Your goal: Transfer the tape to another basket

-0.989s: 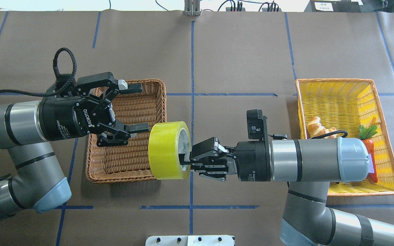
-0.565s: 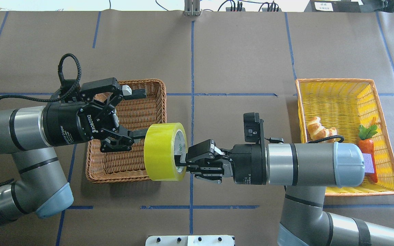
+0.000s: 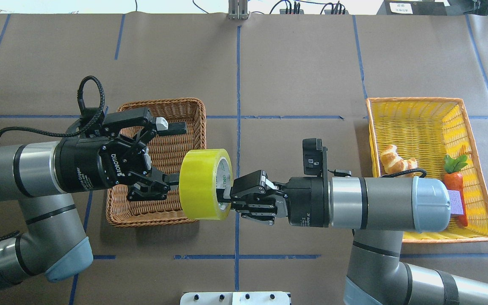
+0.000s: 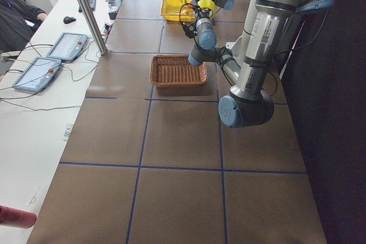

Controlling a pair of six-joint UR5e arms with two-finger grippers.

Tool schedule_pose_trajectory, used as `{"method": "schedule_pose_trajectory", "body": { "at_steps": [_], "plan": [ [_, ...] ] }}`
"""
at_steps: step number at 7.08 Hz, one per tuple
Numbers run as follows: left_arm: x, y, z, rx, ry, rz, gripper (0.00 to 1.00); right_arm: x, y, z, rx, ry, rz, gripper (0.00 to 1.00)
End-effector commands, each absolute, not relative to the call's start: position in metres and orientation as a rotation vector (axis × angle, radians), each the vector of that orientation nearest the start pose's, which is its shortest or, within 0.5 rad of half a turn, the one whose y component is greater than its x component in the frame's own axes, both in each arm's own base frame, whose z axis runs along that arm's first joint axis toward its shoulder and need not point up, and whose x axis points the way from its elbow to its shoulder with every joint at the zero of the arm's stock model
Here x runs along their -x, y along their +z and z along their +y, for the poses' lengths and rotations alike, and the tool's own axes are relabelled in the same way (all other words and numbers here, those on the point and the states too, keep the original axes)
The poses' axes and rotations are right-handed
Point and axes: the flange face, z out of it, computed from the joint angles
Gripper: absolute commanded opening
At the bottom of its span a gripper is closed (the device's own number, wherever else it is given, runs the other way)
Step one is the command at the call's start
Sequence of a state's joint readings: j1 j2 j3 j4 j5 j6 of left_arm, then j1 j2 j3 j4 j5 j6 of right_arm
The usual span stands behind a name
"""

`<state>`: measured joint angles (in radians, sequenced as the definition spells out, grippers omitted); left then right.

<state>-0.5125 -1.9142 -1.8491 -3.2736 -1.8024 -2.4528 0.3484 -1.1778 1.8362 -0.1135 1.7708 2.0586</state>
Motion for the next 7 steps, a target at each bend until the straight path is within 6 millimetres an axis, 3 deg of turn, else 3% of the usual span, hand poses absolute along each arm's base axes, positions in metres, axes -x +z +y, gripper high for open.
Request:
{"method": "schedule_pose_trajectory", "body": {
  "at_steps": [1, 7],
  "plan": [
    [-0.353, 0.192, -0.32, 0.556, -0.43, 2.279, 1.0, 0.441, 0.179, -0.274, 0.272, 0.3, -2.102, 0.02],
    [-0.365, 0.187, -0.308, 0.585, -0.401, 2.277, 1.0, 0.452, 0.172, -0.26, 0.284, 0.319, -2.12, 0.02]
  ]
}}
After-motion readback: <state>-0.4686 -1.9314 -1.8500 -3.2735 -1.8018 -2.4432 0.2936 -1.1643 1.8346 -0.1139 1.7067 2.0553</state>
